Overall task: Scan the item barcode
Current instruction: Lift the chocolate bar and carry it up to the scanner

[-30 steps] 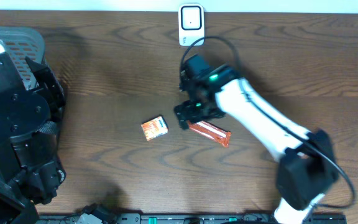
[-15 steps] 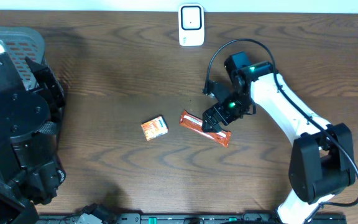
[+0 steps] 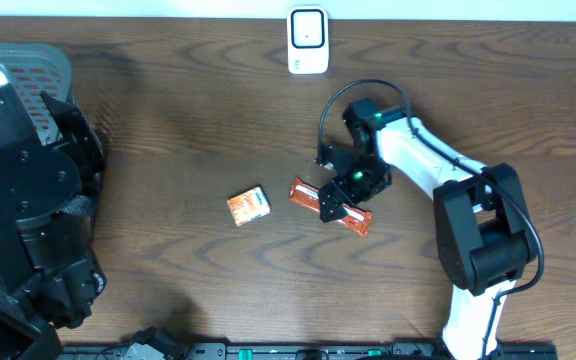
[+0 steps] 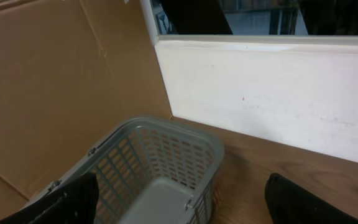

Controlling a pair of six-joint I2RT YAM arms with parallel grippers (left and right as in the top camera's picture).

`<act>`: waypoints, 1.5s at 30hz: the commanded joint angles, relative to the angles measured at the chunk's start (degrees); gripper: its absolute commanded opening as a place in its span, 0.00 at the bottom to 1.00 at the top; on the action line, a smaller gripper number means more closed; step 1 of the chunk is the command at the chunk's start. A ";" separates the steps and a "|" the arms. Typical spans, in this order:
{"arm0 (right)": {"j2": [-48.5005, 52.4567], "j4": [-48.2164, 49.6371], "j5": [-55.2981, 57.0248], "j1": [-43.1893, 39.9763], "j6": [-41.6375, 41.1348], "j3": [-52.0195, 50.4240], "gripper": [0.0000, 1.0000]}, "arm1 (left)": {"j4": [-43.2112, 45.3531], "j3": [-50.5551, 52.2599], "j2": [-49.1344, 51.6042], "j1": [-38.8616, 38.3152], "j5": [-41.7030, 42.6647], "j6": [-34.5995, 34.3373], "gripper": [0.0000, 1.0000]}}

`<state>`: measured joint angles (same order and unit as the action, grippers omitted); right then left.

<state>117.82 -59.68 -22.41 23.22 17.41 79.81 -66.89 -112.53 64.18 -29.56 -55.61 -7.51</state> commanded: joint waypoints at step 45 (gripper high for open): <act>-25.18 9.97 55.63 12.50 -17.92 2.54 0.02 | 0.04 -0.02 -0.20 0.24 -0.37 -0.31 0.86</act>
<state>93.43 -52.58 19.35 34.48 1.15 81.78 -66.87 -112.51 64.18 -29.56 -55.61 -7.51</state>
